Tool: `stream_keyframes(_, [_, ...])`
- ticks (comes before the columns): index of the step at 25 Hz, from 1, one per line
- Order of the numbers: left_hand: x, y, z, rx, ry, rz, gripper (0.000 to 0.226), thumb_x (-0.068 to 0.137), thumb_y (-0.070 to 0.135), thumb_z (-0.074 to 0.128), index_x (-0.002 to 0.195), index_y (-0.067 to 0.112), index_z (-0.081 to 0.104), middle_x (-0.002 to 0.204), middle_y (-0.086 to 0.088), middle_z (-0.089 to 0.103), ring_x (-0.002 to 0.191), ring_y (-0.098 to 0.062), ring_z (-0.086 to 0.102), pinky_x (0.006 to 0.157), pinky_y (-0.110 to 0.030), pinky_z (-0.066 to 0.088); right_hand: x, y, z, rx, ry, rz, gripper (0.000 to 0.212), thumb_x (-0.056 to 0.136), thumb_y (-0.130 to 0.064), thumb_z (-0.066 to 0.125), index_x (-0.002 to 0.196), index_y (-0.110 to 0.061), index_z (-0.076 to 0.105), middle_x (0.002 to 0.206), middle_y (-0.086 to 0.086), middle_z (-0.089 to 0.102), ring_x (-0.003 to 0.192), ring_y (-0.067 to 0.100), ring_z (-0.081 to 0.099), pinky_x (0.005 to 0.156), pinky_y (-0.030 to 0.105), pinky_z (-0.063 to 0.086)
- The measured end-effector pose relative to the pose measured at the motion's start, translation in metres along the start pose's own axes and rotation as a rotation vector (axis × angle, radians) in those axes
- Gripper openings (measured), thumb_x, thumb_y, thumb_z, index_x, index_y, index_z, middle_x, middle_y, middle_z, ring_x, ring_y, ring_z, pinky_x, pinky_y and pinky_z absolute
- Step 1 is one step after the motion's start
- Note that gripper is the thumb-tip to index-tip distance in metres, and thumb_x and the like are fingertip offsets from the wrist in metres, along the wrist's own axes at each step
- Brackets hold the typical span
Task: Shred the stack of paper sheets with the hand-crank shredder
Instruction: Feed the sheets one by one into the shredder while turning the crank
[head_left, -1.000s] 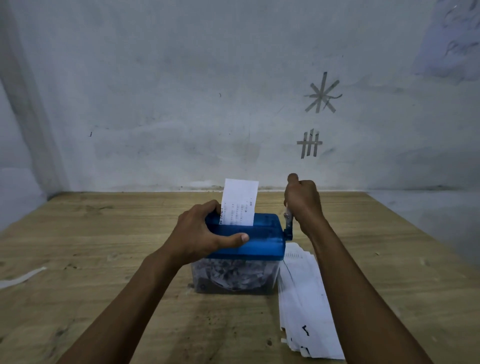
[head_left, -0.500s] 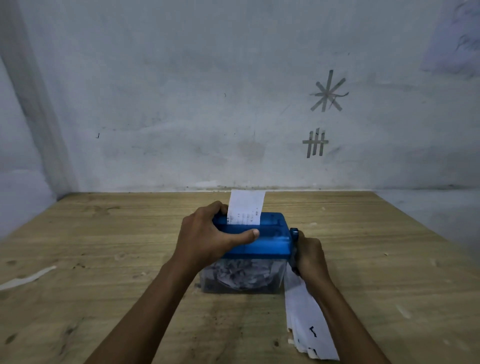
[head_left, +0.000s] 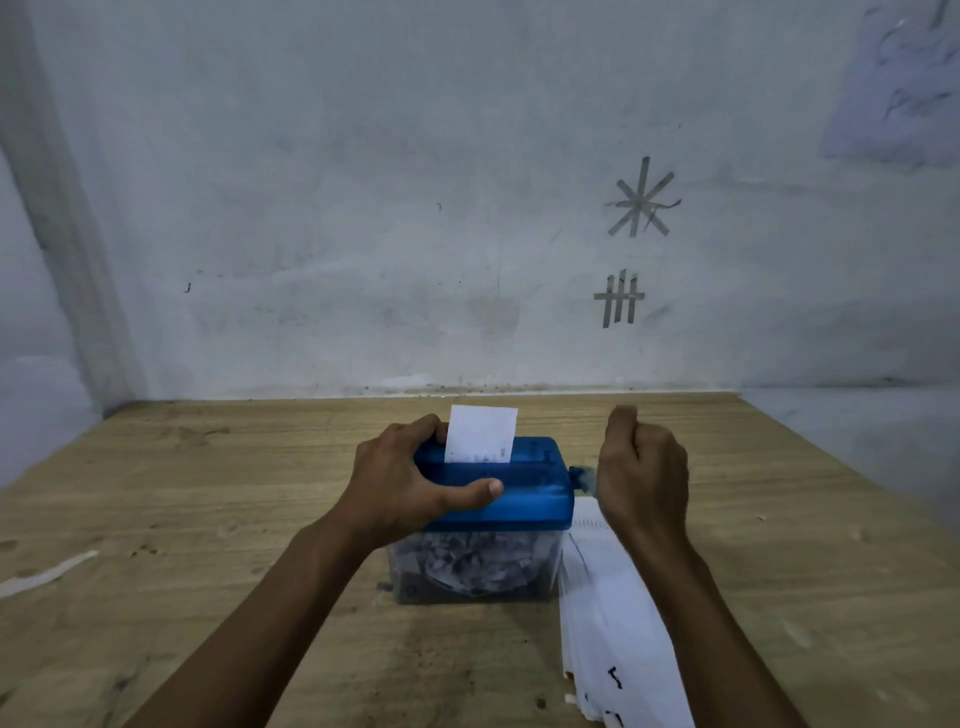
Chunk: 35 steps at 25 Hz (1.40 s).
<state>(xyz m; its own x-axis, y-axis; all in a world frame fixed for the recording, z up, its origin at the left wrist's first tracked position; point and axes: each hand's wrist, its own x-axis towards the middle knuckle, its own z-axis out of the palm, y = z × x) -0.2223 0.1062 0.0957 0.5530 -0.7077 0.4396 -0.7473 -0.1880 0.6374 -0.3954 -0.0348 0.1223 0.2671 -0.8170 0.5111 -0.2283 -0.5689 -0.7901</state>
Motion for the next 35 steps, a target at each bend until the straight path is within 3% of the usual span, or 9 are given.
stream_keyframes(11, [-0.004,-0.001,0.008,0.010,0.093,-0.016,0.066,0.049,0.091,0.069,0.085,0.039,0.052,0.094,0.014,0.061,0.088,-0.009,0.059,0.081,-0.038,0.054,0.073,0.014,0.061,0.049,-0.104,0.361,0.043,0.102,-0.031,0.035,0.071,-0.008,0.054,0.072,0.009,0.058,0.064,0.022,0.052,0.059,0.032,0.037])
stream_keyframes(15, [-0.006,0.001,0.012,-0.008,0.163,-0.006,0.065,0.051,0.088,0.073,0.091,0.038,0.058,0.099,0.019,0.066,0.090,-0.003,0.062,0.078,-0.036,0.058,0.043,0.069,0.074,0.203,-0.384,0.516,0.029,0.089,-0.030,0.057,0.078,-0.003,0.055,0.076,0.019,0.056,0.068,0.029,0.054,0.063,0.039,0.043])
stream_keyframes(17, [-0.006,0.000,0.011,-0.005,0.193,-0.009,0.067,0.052,0.086,0.074,0.095,0.036,0.062,0.102,0.019,0.067,0.091,-0.001,0.063,0.079,-0.035,0.058,0.027,0.083,0.068,0.133,-0.490,0.488,0.023,0.091,-0.020,0.061,0.081,0.000,0.059,0.077,0.019,0.061,0.070,0.031,0.059,0.062,0.041,0.049])
stream_keyframes(19, [-0.006,0.000,0.011,0.010,0.211,-0.013,0.068,0.053,0.085,0.073,0.097,0.034,0.062,0.101,0.019,0.067,0.091,0.000,0.063,0.080,-0.035,0.058,0.011,0.081,0.058,0.058,-0.436,0.494,0.023,0.101,-0.012,0.050,0.082,-0.003,0.061,0.074,0.013,0.062,0.064,0.023,0.058,0.056,0.033,0.044])
stream_keyframes(22, [-0.009,0.003,0.012,0.047,0.205,-0.007,0.068,0.054,0.087,0.070,0.097,0.036,0.060,0.100,0.019,0.066,0.090,-0.001,0.062,0.082,-0.037,0.057,-0.013,0.071,0.032,0.112,-0.383,0.473,0.037,0.105,-0.023,0.041,0.078,-0.006,0.060,0.065,0.009,0.058,0.055,0.016,0.049,0.053,0.029,0.035])
stream_keyframes(25, [-0.009,0.001,0.010,0.074,0.171,0.011,0.067,0.055,0.091,0.065,0.099,0.040,0.058,0.101,0.022,0.065,0.093,-0.003,0.062,0.089,-0.042,0.054,-0.026,0.044,0.000,0.101,-0.375,0.284,0.044,0.105,-0.028,0.041,0.066,-0.011,0.054,0.055,0.003,0.046,0.047,0.012,0.038,0.050,0.029,0.033])
stream_keyframes(28, [-0.006,0.001,0.007,0.107,0.120,0.031,0.069,0.056,0.092,0.059,0.101,0.041,0.058,0.104,0.021,0.064,0.099,-0.005,0.059,0.096,-0.040,0.044,-0.010,0.007,-0.014,0.067,-0.126,0.075,0.053,0.103,-0.026,0.043,0.052,-0.013,0.045,0.046,0.001,0.041,0.041,0.010,0.034,0.045,0.026,0.029])
stream_keyframes(31, [-0.007,0.004,0.007,0.129,0.076,0.040,0.069,0.055,0.092,0.054,0.101,0.041,0.056,0.105,0.020,0.063,0.101,-0.006,0.055,0.095,-0.038,0.034,0.021,-0.013,0.003,0.101,0.029,0.194,0.053,0.103,-0.029,0.043,0.053,-0.012,0.044,0.049,0.003,0.042,0.045,0.016,0.037,0.053,0.029,0.029])
stream_keyframes(35, [-0.006,-0.005,0.003,0.058,0.068,0.068,0.066,0.055,0.090,0.063,0.098,0.041,0.057,0.105,0.020,0.064,0.101,-0.006,0.058,0.096,-0.048,0.047,0.062,-0.020,0.026,0.098,-0.165,0.342,0.037,0.096,-0.025,0.045,0.062,-0.009,0.045,0.056,0.007,0.047,0.052,0.023,0.048,0.057,0.032,0.039])
